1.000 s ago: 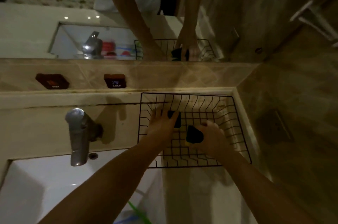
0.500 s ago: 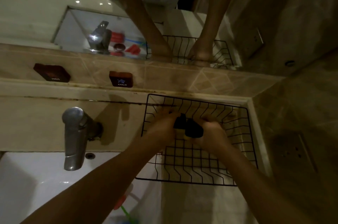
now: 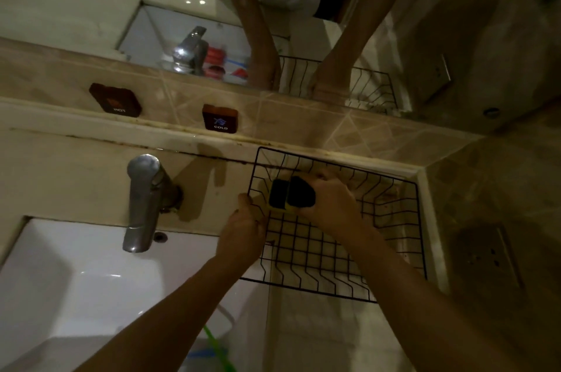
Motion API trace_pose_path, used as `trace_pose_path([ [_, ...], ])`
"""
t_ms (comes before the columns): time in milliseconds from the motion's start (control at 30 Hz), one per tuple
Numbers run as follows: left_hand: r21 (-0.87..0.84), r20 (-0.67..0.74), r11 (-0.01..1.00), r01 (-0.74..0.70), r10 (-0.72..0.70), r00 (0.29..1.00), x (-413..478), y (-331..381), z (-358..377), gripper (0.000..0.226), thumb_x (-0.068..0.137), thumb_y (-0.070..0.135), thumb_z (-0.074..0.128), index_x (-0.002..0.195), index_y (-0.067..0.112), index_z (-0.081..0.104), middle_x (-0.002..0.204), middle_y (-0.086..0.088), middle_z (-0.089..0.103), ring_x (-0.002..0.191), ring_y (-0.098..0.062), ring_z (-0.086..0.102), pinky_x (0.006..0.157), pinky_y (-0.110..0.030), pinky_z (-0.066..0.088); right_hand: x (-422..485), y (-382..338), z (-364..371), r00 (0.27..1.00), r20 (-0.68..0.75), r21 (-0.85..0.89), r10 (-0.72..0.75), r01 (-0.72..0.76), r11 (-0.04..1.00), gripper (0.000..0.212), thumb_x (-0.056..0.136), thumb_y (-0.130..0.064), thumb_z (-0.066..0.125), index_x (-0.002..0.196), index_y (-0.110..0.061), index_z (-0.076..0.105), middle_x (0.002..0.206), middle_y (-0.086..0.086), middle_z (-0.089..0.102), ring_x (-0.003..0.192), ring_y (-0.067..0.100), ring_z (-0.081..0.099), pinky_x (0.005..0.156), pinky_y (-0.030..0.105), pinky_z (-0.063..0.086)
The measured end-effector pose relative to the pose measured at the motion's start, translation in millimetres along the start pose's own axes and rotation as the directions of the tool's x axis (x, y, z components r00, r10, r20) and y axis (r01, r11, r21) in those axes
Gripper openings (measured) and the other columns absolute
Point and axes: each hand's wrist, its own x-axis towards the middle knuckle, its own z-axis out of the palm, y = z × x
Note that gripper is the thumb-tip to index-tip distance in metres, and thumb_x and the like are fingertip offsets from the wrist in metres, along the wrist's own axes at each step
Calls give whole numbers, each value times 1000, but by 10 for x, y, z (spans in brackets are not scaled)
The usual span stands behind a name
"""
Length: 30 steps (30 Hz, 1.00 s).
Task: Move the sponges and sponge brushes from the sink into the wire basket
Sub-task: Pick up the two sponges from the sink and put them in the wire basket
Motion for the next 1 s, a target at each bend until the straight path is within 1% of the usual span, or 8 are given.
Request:
trace_pose_path([
  [100,-46,13,998,49,-48,999,32,-16,10,25,90,16,56,107,12,38,79,-14,63,64,-28,62,50,-32,45,86,-124,165,999,15,43,-51,50,998,61,73,-40,75,129,-28,57,134,8,50,120,30,49,99,44,46],
  [333,-20,-16,999,43,-43,999,39,-70,78,27,88,11,58,106,12,37,70,-1,53,56,-12,50,43,-20,30,235,-86,488,999,-20,-94,-26,24,995,65,76,-40,72,136,-26,49,139,7,43,125,34,37,107,44,32],
  [467,-20,-19,1000,22,-22,1000,56,-77,90,28,88,10,59,107,10,38,75,-6,55,61,-16,51,44,-19,31,362,-38,549,997,75,-169,24,-11,986,72,74,-36,75,138,-33,41,142,5,39,129,32,33,108,44,30],
  [567,-19,-14,1000,12,-13,1000,50,-78,88,29,88,11,58,109,9,37,78,-9,57,65,-21,55,45,-21,34,342,-53,597,999,30,-157,27,-22,987,74,72,-33,77,137,-32,42,139,5,40,125,32,35,104,44,31],
  [733,2,52,1000,21,-21,998,61,-61,6,35,90,19,57,115,8,35,82,-14,61,68,-29,60,53,-34,46,130,-115,574,998,-43,-154,35,-41,987,85,76,-50,71,147,-31,29,152,5,29,139,34,23,114,51,19],
  [800,8,123,999,35,-36,992,53,-46,-64,38,91,27,55,116,10,33,87,-14,63,73,-29,63,58,-37,50,-14,-161,533,994,-109,-164,18,-36,986,88,73,-46,75,147,-29,31,151,7,34,137,35,27,110,53,24],
  [900,45,208,999,10,-19,978,-58,-55,-248,41,91,38,51,117,13,33,97,-12,60,83,-30,63,71,-43,54,-270,-278,445,982,-188,-128,18,-42,991,73,76,-35,75,141,-21,43,139,9,46,125,33,40,99,49,36],
  [1000,103,212,989,-102,79,974,-248,-129,-498,29,93,36,47,108,12,40,98,-11,57,81,-27,60,68,-40,51,-588,-477,410,960,-281,-44,14,-27,999,46,82,-22,71,126,-11,59,122,11,59,112,29,52,93,41,45],
])
